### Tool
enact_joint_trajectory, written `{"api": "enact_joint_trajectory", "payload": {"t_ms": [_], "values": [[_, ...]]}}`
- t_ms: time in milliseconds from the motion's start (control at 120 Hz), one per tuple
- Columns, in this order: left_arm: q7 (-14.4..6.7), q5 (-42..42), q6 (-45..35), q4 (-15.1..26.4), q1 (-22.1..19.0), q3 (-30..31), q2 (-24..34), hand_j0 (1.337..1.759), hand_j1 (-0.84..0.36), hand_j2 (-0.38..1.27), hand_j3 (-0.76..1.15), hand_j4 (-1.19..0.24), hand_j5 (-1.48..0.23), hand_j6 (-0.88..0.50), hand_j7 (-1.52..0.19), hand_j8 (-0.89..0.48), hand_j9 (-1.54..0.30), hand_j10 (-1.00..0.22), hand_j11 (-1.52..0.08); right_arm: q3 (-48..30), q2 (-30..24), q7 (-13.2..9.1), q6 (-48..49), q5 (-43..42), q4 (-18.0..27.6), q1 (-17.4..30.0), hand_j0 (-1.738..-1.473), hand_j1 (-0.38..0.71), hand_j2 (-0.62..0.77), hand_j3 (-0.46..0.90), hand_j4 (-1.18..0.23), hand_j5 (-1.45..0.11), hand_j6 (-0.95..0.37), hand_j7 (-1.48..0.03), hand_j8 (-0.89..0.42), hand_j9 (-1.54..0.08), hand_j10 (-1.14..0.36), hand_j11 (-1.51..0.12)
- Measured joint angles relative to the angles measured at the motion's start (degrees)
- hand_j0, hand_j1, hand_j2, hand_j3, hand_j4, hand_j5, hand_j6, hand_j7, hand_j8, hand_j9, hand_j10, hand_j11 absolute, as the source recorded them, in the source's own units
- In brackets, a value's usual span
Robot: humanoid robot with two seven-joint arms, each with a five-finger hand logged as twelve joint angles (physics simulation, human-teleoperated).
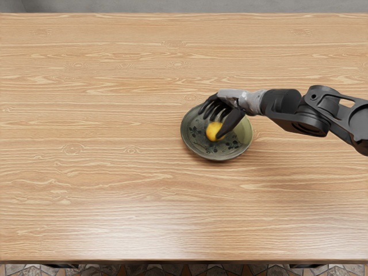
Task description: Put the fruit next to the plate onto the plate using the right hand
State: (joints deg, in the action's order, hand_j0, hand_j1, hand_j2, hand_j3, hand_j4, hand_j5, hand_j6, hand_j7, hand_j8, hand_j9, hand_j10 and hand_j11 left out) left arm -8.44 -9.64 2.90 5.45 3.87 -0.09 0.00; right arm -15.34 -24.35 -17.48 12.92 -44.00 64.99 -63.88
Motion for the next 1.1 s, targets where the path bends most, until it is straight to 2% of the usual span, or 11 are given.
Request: {"api": "enact_joint_trajectory", "payload": {"t_ms": [175,267,375,500,725,1100], "values": [[0.0,0.0,0.0,0.0,0.0,0.0,0.0,1.658,0.32,0.0,0.0,-0.02,-0.03,-0.02,-0.03,-0.02,-0.03,-0.02,-0.03,-0.1,-0.2,0.0,0.2,1.1,0.0,-0.1,-1.658,0.05,-0.02,0.0,-0.35,-0.45,-0.35,-0.45,-0.33,-0.45,-0.34,-0.45],[0.0,0.0,0.0,0.0,0.0,0.0,0.0,1.658,0.32,0.0,0.0,-0.02,-0.03,-0.02,-0.03,-0.02,-0.03,-0.02,-0.03,-0.1,-0.6,0.0,1.0,4.5,0.0,-0.3,-1.658,-0.06,-0.02,0.0,-0.25,-0.33,-0.25,-0.32,-0.24,-0.32,-0.24,-0.33],[0.0,0.0,0.0,0.0,0.0,0.0,0.0,1.658,0.32,0.0,0.0,-0.02,-0.03,-0.02,-0.03,-0.02,-0.03,-0.02,-0.03,-0.2,-2.9,0.2,4.1,8.8,0.1,-0.6,-1.658,-0.18,-0.01,0.0,-0.15,-0.19,-0.15,-0.19,-0.14,-0.19,-0.14,-0.19],[0.0,0.0,0.0,0.0,0.0,0.0,0.0,1.658,0.32,0.0,0.0,-0.02,-0.03,-0.02,-0.03,-0.02,-0.03,-0.02,-0.03,-2.1,-5.8,0.3,9.7,13.7,0.4,-0.4,-1.658,-0.26,-0.01,0.0,-0.08,-0.1,-0.08,-0.1,-0.08,-0.1,-0.08,-0.1],[0.0,0.0,0.0,0.0,0.0,0.0,0.0,1.658,0.32,0.0,0.0,-0.02,-0.03,-0.02,-0.03,-0.02,-0.03,-0.02,-0.03,-3.2,-11.4,0.3,19.9,22.6,0.5,0.0,-1.658,-0.32,0.0,0.0,-0.03,-0.03,-0.03,-0.03,-0.03,-0.03,-0.03,-0.03],[0.0,0.0,0.0,0.0,0.0,0.0,0.0,1.658,0.32,0.0,0.0,-0.02,-0.03,-0.02,-0.03,-0.02,-0.03,-0.02,-0.03,-4.9,-18.7,0.3,22.0,30.6,0.2,1.8,-1.658,-0.35,0.0,0.0,-0.01,-0.01,-0.01,-0.01,-0.01,-0.01,0.0,-0.01]]}}
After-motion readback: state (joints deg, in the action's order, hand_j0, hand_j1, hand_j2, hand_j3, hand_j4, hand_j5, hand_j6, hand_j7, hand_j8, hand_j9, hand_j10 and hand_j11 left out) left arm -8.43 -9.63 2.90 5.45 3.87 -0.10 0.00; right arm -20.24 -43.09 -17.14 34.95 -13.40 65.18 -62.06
